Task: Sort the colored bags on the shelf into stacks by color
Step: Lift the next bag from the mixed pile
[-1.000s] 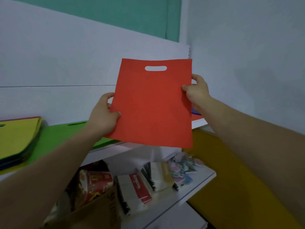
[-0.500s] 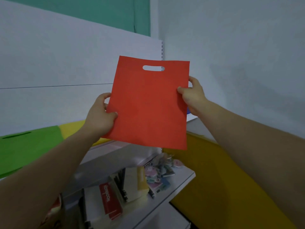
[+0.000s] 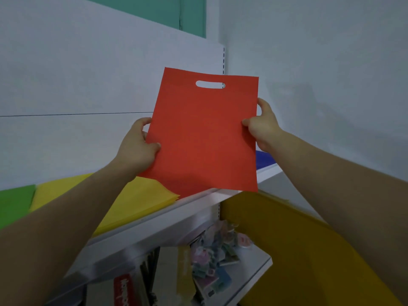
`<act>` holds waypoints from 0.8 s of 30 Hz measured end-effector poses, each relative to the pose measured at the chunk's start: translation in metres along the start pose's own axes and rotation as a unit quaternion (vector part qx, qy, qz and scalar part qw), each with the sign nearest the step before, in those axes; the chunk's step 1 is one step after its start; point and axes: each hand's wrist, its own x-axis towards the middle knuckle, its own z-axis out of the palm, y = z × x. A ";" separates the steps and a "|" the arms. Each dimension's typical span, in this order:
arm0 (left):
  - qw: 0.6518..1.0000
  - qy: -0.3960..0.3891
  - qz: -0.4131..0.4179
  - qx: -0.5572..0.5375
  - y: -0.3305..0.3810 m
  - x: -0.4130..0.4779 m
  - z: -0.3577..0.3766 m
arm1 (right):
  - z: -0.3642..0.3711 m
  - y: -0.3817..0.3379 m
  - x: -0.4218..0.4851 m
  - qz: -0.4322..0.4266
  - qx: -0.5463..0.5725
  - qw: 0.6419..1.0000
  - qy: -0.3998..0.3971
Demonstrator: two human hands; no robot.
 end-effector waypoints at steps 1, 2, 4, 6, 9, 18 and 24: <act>1.000 0.003 -0.004 0.006 -0.003 0.004 0.002 | 0.005 0.004 0.009 0.003 0.004 1.000 -0.007; 1.000 0.007 -0.009 0.014 -0.005 0.008 0.003 | 0.011 0.009 0.018 0.005 0.010 1.000 -0.014; 0.999 0.023 -0.019 0.030 -0.009 0.015 0.004 | 0.024 0.016 0.036 0.009 0.022 0.999 -0.029; 0.998 0.041 -0.029 0.040 -0.011 0.022 0.004 | 0.037 0.022 0.054 0.010 0.028 0.998 -0.050; 0.995 0.074 -0.051 0.049 -0.013 0.026 0.006 | 0.056 0.031 0.080 0.007 0.033 0.995 -0.092; 0.978 0.124 -0.123 0.116 -0.015 0.014 0.038 | 0.089 0.077 0.128 -0.003 -0.006 0.977 -0.213; 0.963 0.067 -0.166 0.201 -0.017 -0.005 0.062 | 0.096 0.117 0.136 -0.002 -0.060 0.965 -0.256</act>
